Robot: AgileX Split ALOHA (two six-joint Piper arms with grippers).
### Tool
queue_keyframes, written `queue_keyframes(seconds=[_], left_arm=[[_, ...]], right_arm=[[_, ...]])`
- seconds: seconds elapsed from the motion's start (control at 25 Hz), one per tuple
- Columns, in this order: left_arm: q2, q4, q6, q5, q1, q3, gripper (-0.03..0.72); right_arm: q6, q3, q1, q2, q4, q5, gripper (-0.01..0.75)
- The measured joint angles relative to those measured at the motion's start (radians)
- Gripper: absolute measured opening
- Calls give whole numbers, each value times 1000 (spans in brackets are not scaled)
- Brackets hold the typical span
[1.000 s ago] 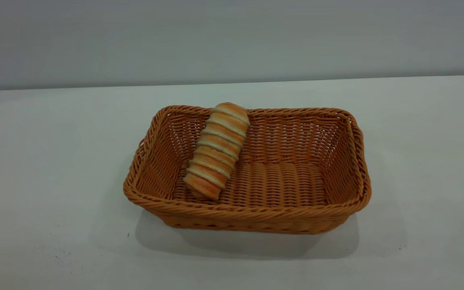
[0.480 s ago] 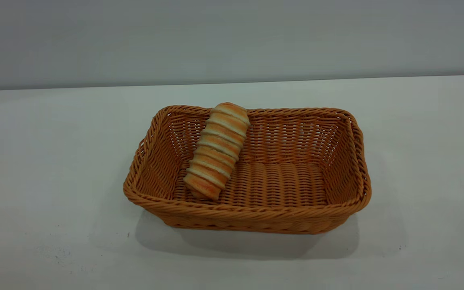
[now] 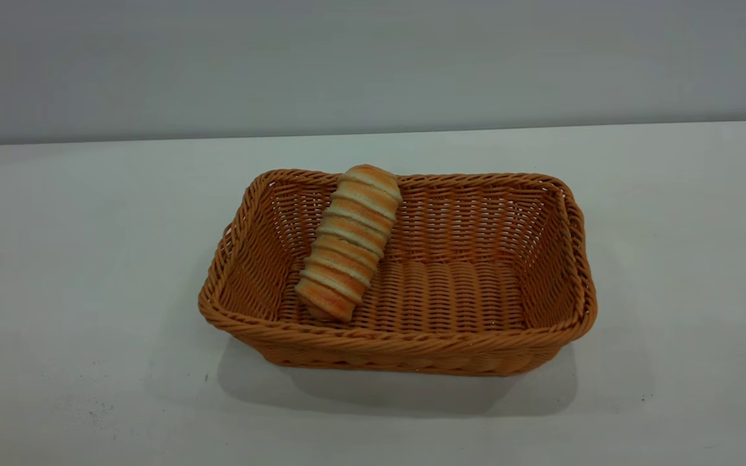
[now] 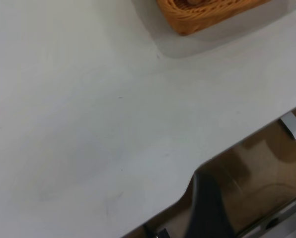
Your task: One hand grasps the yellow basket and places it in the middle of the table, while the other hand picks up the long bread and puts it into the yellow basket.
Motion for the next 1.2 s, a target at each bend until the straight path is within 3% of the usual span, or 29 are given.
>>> queue_keyframes(seconds=[0.36, 0.72, 1.2], left_arm=[[0, -2, 0, 0, 14, 0, 553], [-86, -3, 0, 0, 301, 0, 553], [-127, -6, 0, 11, 317, 0, 553]], right_arm=[[0, 0, -9, 0, 0, 0, 571], [1, 0, -241, -76, 0, 0, 571], [1, 0, -239, -76, 1, 0, 571]])
